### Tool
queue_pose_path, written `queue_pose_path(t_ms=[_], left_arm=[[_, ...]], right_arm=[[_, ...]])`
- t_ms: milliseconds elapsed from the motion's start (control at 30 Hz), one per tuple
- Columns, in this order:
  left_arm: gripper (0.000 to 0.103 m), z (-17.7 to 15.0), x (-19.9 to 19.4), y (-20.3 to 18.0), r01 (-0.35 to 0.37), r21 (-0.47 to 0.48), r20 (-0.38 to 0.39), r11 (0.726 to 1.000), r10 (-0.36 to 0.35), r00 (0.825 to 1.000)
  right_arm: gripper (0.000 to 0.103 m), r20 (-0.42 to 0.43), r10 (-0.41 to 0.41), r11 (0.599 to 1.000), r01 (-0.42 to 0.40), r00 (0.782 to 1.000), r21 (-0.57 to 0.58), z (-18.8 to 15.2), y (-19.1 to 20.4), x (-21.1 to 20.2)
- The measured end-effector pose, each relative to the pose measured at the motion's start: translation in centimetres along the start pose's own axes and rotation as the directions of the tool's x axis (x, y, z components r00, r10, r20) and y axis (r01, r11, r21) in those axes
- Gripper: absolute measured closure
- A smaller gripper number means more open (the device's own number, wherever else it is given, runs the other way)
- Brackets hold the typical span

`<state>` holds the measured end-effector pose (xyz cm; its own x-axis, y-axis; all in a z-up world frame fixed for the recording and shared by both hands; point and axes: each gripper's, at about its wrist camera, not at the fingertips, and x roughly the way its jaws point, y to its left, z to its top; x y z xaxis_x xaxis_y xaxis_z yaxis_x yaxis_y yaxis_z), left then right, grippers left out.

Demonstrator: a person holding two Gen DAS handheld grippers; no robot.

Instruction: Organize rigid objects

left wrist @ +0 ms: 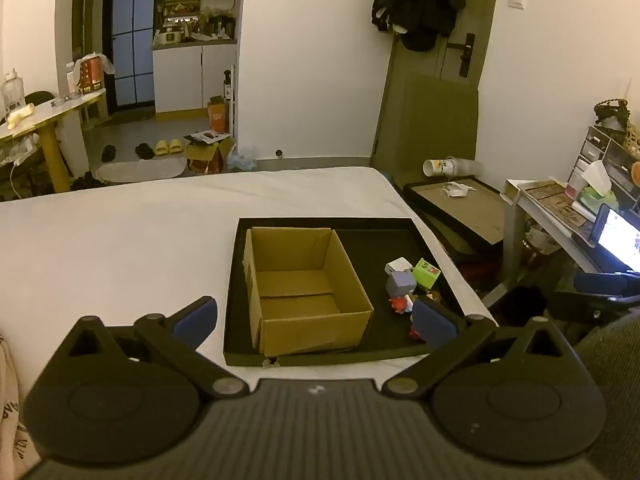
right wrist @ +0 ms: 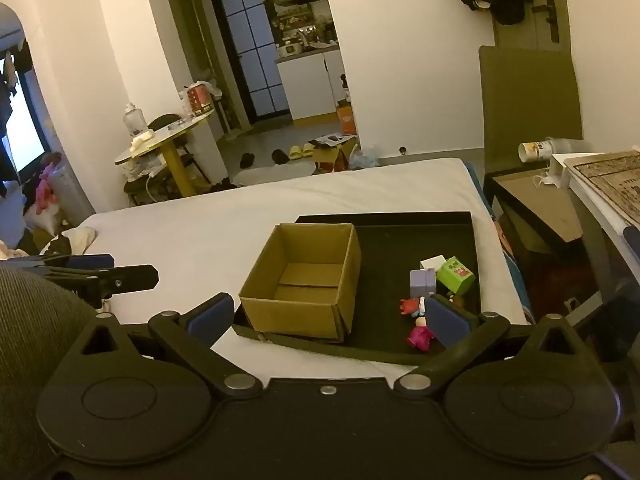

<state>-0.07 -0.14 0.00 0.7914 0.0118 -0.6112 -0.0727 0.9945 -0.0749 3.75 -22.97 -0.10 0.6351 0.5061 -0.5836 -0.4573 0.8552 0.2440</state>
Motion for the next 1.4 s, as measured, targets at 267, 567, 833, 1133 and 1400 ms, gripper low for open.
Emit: queue_pose_path(t_ms=[267, 567, 833, 1133, 1400], left_arm=[[0.0, 0.1, 0.2, -1.3, 0.006, -0.004, -0.008, 1.0, -0.006, 1.0], [0.0, 0.2, 0.6, -0.9, 0.019, -0.012, -0.019, 1.0, -0.02, 1.0], [0.0, 0.2, 0.9, -1.1, 0.029, -0.009, -0.025, 1.0, -0.029, 0.999], [0.0, 0.0, 1.0, -1.2, 0.055, -0.007, -0.029, 0.998, -0.055, 0.998], [0.0, 0.0, 1.1, -1.2, 0.061, -0.004, -0.033, 0.998, -0.061, 0.998]], right_arm=[[0.0, -0.001, -0.053, 0.999, 0.053, 0.999, -0.014, -0.4, -0.1, -0.6], [0.0, -0.009, -0.086, 0.996, 0.086, 0.996, 0.001, -0.5, -0.6, -0.5], [0.0, -0.008, -0.11, 0.994, 0.11, 0.994, -0.011, -0.5, -0.6, -0.8], [0.0, -0.013, -0.125, 0.992, 0.125, 0.992, -0.002, -0.7, -1.0, -1.0], [0.0, -0.012, -0.127, 0.992, 0.127, 0.992, -0.005, -0.7, -1.2, -1.1]])
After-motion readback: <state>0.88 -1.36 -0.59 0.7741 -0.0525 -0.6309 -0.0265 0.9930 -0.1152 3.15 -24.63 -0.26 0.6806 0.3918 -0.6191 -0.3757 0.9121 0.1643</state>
